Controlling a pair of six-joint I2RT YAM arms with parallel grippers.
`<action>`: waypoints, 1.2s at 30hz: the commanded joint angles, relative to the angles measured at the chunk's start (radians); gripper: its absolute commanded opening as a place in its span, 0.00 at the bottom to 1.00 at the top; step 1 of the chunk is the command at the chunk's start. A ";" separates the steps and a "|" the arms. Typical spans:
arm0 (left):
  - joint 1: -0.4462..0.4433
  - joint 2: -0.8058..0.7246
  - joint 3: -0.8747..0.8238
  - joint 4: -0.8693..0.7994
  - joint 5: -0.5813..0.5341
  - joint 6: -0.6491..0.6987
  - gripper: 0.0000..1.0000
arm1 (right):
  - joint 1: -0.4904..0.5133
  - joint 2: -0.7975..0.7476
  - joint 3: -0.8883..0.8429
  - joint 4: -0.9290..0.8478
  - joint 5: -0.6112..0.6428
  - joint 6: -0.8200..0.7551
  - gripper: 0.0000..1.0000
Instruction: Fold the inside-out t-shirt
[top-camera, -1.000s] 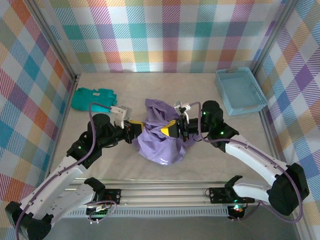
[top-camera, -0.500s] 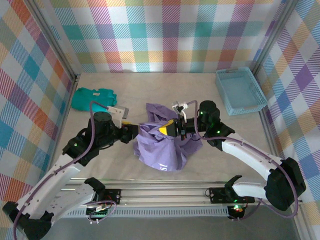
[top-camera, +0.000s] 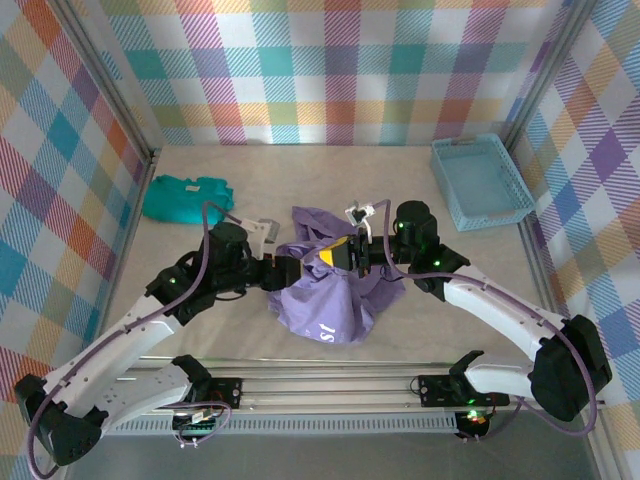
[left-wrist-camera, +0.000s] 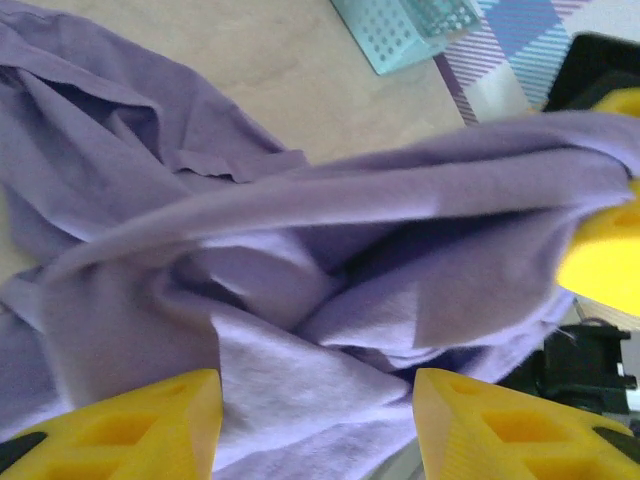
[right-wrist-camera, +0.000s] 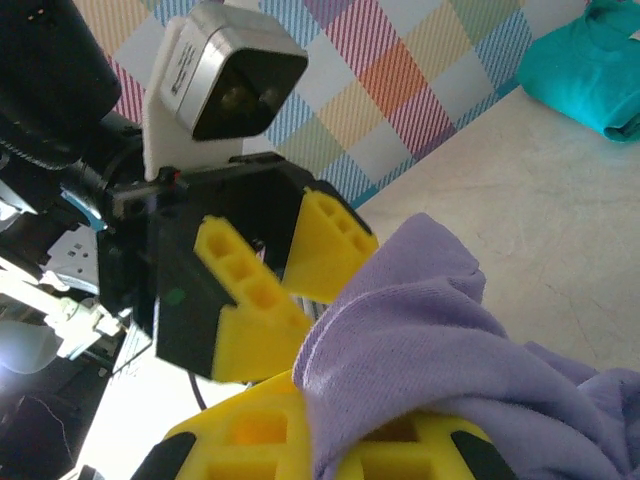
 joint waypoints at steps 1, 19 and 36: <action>-0.028 -0.023 0.031 0.059 0.011 0.036 0.52 | 0.002 0.003 0.041 -0.011 0.001 -0.022 0.00; -0.030 0.116 0.089 0.037 -0.008 0.347 0.45 | 0.002 -0.002 0.072 -0.091 -0.018 -0.065 0.00; -0.029 0.061 0.114 0.063 0.126 0.336 0.00 | 0.009 0.005 0.131 -0.336 0.142 -0.242 0.12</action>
